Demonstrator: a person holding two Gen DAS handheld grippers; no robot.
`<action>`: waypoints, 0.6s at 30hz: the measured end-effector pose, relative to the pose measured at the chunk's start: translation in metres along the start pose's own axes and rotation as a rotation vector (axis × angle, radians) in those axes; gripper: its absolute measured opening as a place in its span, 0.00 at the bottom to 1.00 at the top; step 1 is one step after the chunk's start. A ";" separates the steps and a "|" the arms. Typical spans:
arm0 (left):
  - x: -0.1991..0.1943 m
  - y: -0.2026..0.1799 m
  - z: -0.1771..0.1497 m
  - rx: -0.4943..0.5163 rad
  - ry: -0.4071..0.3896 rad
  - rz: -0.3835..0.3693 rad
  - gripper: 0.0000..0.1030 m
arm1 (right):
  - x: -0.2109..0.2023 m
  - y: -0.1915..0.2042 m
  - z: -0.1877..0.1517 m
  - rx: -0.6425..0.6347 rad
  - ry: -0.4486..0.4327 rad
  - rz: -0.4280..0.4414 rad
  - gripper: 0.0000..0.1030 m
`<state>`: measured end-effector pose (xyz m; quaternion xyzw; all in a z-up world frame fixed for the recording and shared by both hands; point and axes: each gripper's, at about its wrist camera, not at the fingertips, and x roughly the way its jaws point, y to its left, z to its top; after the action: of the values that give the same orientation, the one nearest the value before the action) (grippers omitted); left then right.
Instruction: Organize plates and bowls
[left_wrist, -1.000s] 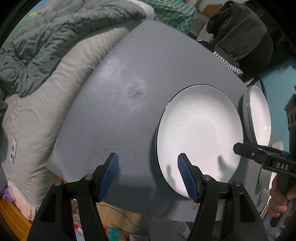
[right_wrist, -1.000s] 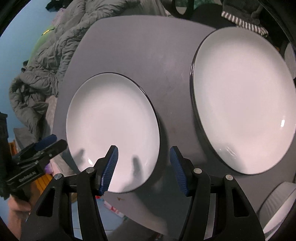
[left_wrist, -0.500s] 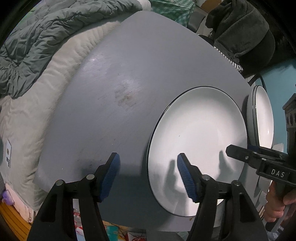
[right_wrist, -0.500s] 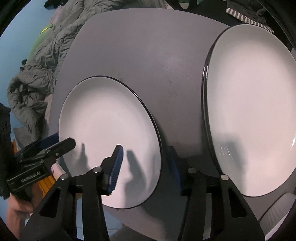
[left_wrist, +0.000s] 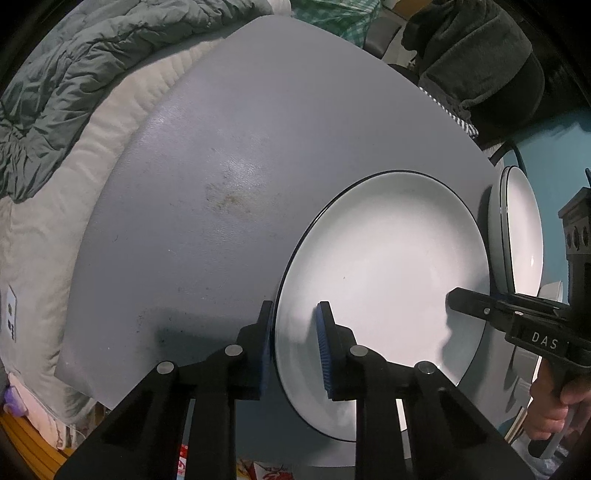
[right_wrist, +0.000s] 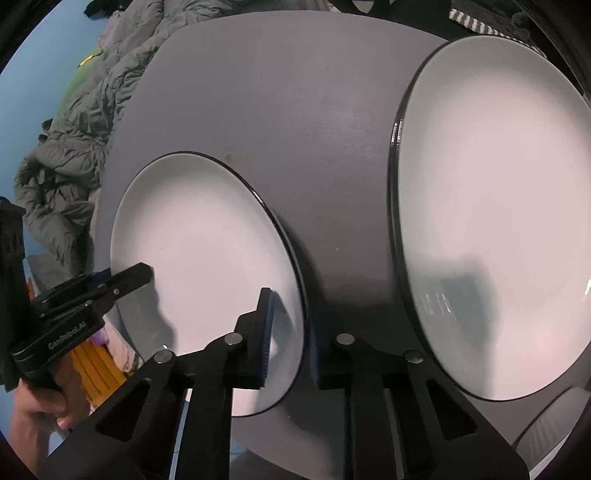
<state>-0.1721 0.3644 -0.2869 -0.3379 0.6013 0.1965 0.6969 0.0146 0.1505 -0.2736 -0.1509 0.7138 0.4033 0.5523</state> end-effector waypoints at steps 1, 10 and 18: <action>0.000 0.001 0.000 -0.003 -0.002 -0.004 0.20 | 0.000 0.000 0.000 -0.002 0.000 0.000 0.16; 0.001 0.007 0.001 -0.062 0.010 -0.027 0.19 | 0.001 0.003 0.001 -0.012 0.012 -0.016 0.16; -0.004 0.006 -0.005 -0.051 0.019 -0.033 0.19 | -0.005 0.009 0.002 -0.014 0.017 -0.011 0.14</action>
<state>-0.1804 0.3653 -0.2845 -0.3673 0.5970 0.1969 0.6856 0.0117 0.1570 -0.2655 -0.1623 0.7146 0.4040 0.5475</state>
